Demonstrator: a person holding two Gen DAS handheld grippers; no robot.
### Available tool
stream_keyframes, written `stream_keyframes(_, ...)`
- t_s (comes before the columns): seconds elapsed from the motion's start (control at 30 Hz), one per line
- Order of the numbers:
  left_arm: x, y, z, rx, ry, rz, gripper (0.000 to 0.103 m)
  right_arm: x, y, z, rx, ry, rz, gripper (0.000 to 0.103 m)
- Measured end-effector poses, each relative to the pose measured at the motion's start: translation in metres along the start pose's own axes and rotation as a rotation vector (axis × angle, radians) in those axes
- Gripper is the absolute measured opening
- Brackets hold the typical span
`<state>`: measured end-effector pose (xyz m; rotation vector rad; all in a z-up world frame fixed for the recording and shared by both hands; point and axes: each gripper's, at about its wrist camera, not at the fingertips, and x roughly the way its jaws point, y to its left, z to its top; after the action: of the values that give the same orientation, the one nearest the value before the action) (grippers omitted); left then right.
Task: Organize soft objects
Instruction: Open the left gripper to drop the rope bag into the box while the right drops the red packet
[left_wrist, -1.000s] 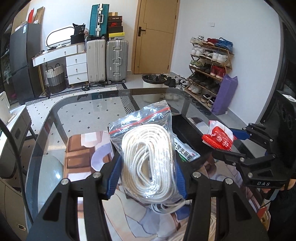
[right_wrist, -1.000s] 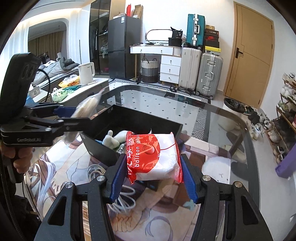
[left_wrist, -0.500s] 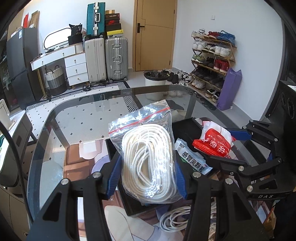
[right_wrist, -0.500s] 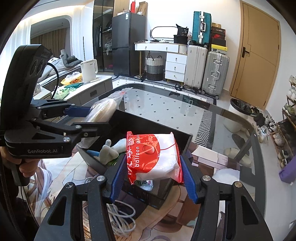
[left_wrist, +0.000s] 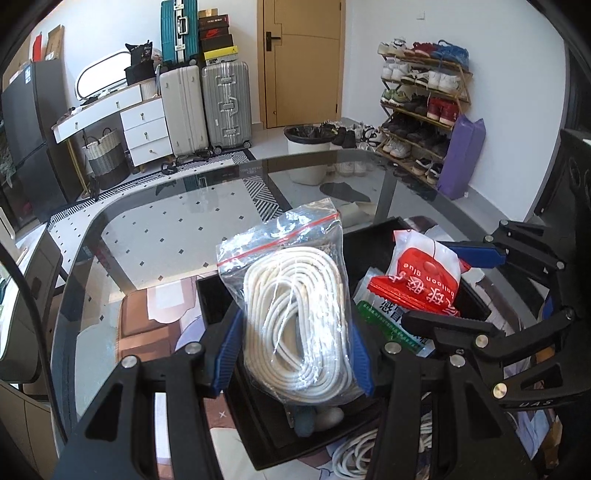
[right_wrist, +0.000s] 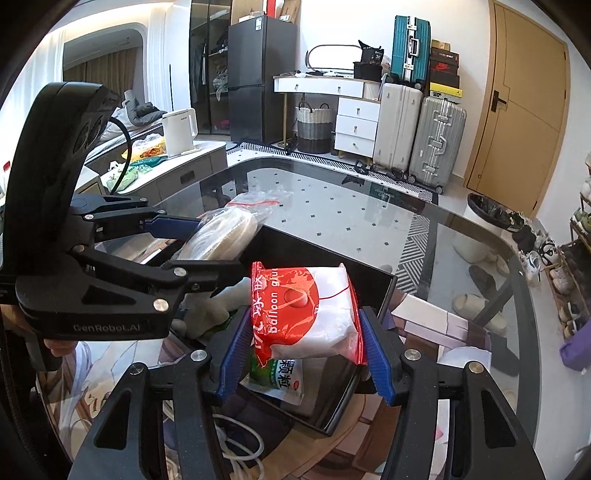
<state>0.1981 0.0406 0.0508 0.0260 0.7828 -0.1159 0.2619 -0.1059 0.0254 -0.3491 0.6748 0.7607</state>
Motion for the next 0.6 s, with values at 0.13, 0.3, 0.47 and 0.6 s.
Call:
stream_keyframes(0.13, 0.002, -0.004, -0.002, 0.018, 0.010, -0.005, 0.055, -0.003, 0.000, 0.001, -0.006, -0.027, -0.015, 0.066)
stream_keyframes(0.3, -0.007, -0.007, -0.004, 0.023, -0.004, -0.010, 0.070, -0.011, -0.004, -0.002, 0.020, -0.035, -0.017, 0.073)
stream_keyframes(0.47, -0.024, -0.003, -0.007, -0.015, -0.048, -0.027, 0.094, -0.028, -0.009, -0.012, 0.056, -0.051, -0.032, 0.090)
stream_keyframes(0.6, -0.043, 0.001, -0.016, -0.045, -0.106, -0.020, 0.103, -0.044, -0.009, -0.025, 0.081, -0.069, -0.042, 0.100)
